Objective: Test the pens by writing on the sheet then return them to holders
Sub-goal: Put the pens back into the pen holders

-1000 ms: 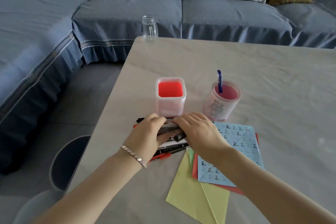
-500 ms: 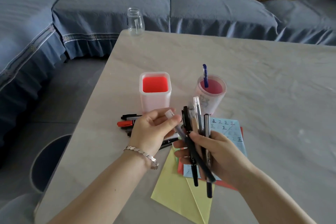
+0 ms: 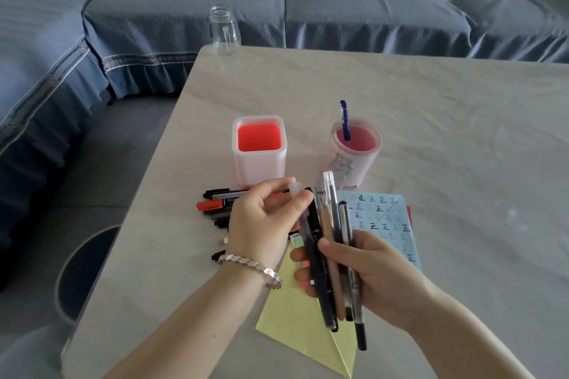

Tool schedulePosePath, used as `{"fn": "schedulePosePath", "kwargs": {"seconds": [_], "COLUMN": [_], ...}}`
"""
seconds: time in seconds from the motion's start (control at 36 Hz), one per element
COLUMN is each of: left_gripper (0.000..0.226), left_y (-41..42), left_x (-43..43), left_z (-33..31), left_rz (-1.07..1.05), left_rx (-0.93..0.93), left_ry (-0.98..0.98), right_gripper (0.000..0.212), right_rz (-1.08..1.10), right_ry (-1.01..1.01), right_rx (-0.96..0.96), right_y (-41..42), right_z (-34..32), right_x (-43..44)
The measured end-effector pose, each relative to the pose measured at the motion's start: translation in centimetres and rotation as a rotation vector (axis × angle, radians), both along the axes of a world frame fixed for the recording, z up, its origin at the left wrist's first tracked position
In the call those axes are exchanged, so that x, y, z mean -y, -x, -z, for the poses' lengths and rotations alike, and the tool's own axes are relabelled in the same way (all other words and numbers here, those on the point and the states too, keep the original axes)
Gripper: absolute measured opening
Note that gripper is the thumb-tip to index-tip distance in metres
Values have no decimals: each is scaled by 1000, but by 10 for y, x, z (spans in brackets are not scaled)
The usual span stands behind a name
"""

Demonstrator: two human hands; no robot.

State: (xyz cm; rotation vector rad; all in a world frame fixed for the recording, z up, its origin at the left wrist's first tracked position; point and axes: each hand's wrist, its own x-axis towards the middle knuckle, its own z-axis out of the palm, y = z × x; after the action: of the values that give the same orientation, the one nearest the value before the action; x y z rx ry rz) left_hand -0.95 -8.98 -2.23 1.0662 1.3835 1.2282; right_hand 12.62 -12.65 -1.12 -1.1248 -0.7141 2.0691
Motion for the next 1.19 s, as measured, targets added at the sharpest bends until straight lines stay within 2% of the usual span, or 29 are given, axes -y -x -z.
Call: {"fn": "schedulePosePath", "kwargs": {"seconds": [0.08,0.17,0.25,0.36,0.47,0.5,0.64,0.69,0.75,0.81,0.89,0.94,1.03,1.08,1.19], "left_gripper": [25,6,19,19,20,20,16,15,16,17,27,43,53,53,33], "left_y": [-5,-11,-11,-7,-8,-7,2,6,7,3,-6,-13,-16,-15,-9], "left_x": [5,14,21,20,17,15,-5,-11,-11,-5,7,14,18,18,9], "left_z": [3,2,7,9,11,11,14,11,7,3,2,5,12,15,2], "left_rz": [37,179,258,196,7,-33,-193,-147,-17,94,217,335,406,405,372], "left_rx": [16,146,116,52,-125,-117,237,344,391,293,-90,-253,-463,-489,-310], "left_ry": [95,227,226,200,130,142,173,239,336,343,86,-5,-26,-57,-66], "right_gripper": [19,13,15,16,18,19,14,12,10,12,14,22,34,33,24], "right_rz": [23,47,46,55,42,45,258,294,299,314,336,311,284,325,349], "right_ry": [-14,-24,-39,-52,-183,-219,-210,-208,-180,-130,-64,-47,-70,-48,-91], "right_rx": [-9,7,46,119,332,392,522,528,474,373,244,219,250,251,304], "right_y": [3,7,10,13,19,20,15,10,5,6,14,18,19,15,8], "right_z": [2,1,0,1,7,9,19,19,17,15,13,13,13,13,12], "right_x": [1,0,0,3,6,6,-2,-5,-7,-10,-13,-14,-14,-14,-12]}}
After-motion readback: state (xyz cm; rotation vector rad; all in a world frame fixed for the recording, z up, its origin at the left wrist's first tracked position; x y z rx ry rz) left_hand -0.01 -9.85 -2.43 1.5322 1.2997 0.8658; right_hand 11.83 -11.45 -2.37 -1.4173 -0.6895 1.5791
